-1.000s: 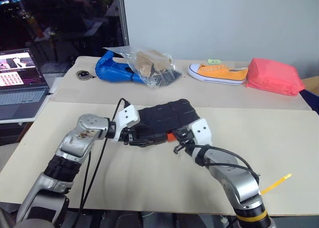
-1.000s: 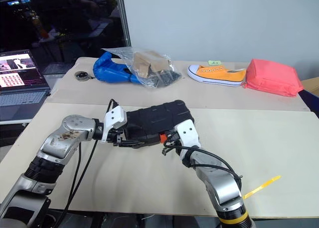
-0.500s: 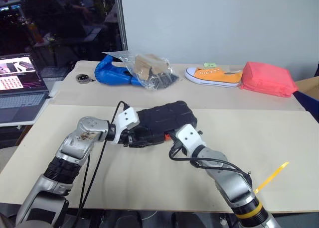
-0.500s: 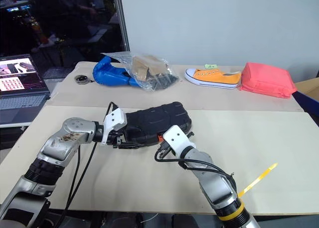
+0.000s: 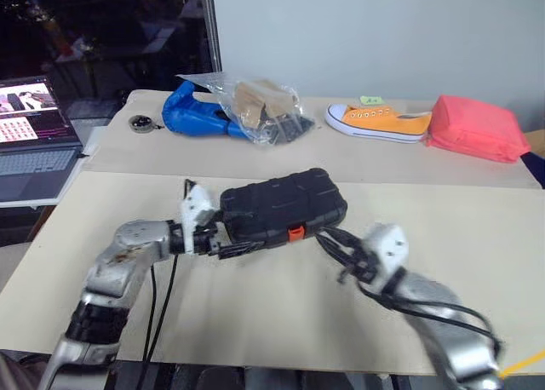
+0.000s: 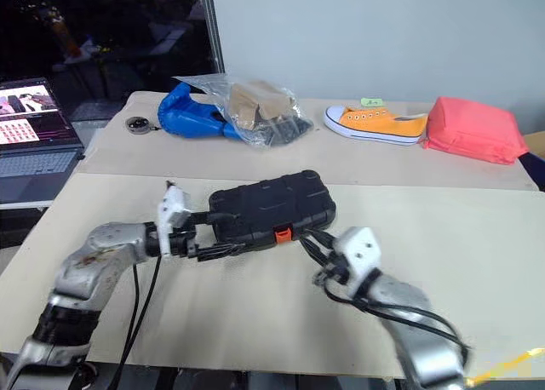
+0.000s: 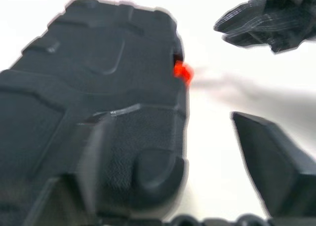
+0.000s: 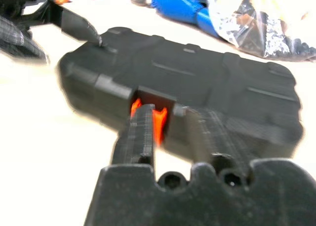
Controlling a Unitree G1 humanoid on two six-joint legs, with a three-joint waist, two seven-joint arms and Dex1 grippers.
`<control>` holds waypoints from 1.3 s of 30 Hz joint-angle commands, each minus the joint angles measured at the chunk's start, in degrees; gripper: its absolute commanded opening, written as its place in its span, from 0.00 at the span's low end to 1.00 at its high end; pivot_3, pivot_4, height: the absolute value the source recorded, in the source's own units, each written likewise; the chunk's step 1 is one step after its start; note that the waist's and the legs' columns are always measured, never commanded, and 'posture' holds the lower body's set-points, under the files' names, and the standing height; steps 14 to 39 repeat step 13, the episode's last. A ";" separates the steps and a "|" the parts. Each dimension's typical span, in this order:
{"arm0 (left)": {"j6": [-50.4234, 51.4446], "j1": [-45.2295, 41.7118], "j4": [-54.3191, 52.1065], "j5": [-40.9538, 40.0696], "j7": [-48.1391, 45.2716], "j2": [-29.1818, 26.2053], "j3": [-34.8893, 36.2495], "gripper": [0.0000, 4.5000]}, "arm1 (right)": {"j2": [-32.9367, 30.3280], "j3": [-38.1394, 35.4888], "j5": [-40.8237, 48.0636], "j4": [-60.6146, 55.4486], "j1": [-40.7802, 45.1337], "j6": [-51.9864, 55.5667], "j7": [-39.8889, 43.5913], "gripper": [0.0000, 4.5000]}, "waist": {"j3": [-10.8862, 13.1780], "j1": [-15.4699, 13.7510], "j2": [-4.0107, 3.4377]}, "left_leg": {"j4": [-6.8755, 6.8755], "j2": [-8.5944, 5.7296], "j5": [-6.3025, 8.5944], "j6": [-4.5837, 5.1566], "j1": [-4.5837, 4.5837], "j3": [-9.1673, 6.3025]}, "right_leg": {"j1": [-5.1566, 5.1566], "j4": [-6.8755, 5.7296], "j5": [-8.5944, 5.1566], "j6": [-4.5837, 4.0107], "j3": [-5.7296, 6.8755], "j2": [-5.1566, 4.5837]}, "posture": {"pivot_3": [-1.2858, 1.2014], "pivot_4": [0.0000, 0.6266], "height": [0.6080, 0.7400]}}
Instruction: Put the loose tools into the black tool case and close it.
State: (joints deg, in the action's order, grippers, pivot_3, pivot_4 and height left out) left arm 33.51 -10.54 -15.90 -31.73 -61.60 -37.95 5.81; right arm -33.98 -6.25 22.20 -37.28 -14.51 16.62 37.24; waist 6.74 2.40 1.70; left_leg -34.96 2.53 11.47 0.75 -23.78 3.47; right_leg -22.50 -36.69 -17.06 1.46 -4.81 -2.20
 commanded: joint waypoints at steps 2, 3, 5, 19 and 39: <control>2.22 12.93 -8.73 -5.71 -1.86 -5.50 11.30 1.00 | -6.50 -18.81 9.64 -2.59 -12.99 -1.61 13.72 0.70 | 0.13 -0.28 -0.01 | -0.01 0.00 0.19 -0.02 0.04 -0.01 | 0.11 0.10 -0.18 -0.06 0.03 -0.22 | 0.52 0.24 1.00; 1.71 16.14 -9.38 -5.82 -2.54 -6.28 13.03 1.00 | -7.20 -21.86 9.95 -1.59 -15.68 -2.82 16.36 0.78 | 0.17 -0.36 -0.01 | -0.01 -0.01 0.21 -0.02 0.09 -0.02 | 0.19 0.14 -0.22 -0.07 0.07 -0.23 | 0.52 0.24 1.00; 0.90 19.96 -10.27 -6.18 -3.11 -7.18 15.00 1.00 | -7.69 -25.64 10.73 -0.32 -18.68 -4.10 19.63 0.93 | 0.34 -0.45 0.01 | -0.07 -0.01 0.22 -0.02 0.20 -0.02 | 0.29 0.19 -0.23 -0.10 0.12 -0.26 | 0.52 0.24 1.00; -0.72 26.06 -11.83 -7.13 -1.91 -6.78 18.21 1.00 | -7.80 -34.42 12.50 6.07 -21.53 -7.11 26.78 0.99 | 0.81 -1.51 0.11 | -0.10 0.30 0.30 -0.48 0.59 0.05 | 0.38 0.13 -0.37 -0.64 0.09 -0.43 | 0.52 0.24 1.00; -0.72 26.06 -11.83 -7.13 -1.91 -6.78 18.21 1.00 | -7.80 -34.42 12.50 6.07 -21.53 -7.11 26.78 0.99 | 0.81 -1.51 0.11 | -0.10 0.30 0.30 -0.48 0.59 0.05 | 0.38 0.13 -0.37 -0.64 0.09 -0.43 | 0.52 0.24 1.00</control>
